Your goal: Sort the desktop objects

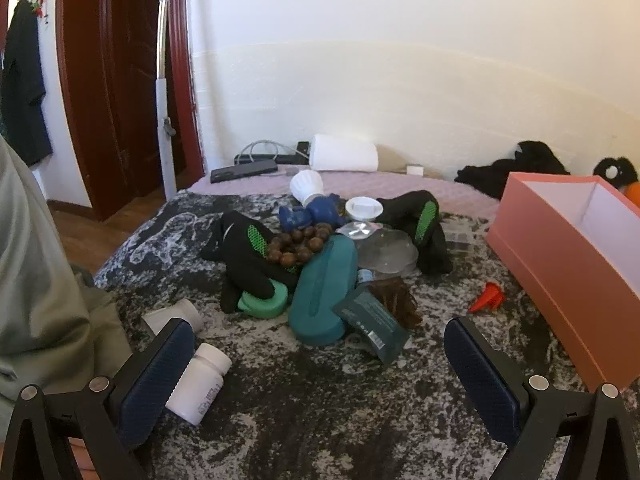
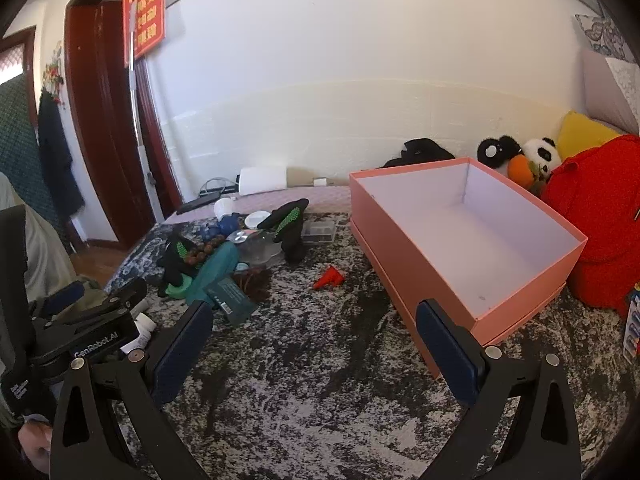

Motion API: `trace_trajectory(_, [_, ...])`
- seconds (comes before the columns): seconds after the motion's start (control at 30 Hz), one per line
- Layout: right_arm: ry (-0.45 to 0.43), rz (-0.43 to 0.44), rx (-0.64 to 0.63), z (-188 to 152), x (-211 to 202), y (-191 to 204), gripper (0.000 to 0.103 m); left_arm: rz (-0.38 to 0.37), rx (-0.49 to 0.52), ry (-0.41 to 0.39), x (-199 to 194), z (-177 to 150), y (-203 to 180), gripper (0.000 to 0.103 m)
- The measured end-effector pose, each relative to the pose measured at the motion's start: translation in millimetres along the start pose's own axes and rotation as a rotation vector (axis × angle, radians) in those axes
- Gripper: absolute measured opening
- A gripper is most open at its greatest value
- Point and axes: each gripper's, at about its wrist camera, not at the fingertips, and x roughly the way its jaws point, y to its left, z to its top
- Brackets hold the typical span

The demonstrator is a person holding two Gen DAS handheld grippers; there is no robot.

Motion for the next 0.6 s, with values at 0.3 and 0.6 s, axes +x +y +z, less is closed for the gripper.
trace_trajectory(0.3, [0.007, 0.017, -0.004, -0.3, 2.1, -0.2, 0.103, 0.011, -0.006, 0.019, 5.1, -0.4, 3.2, 0.103])
trace_trajectory(0.6, [0.036, 0.024, -0.012, -1.7, 19.2, 1.2, 0.103, 0.021, -0.025, 0.023, 17.6, -3.8, 17.0, 0.103])
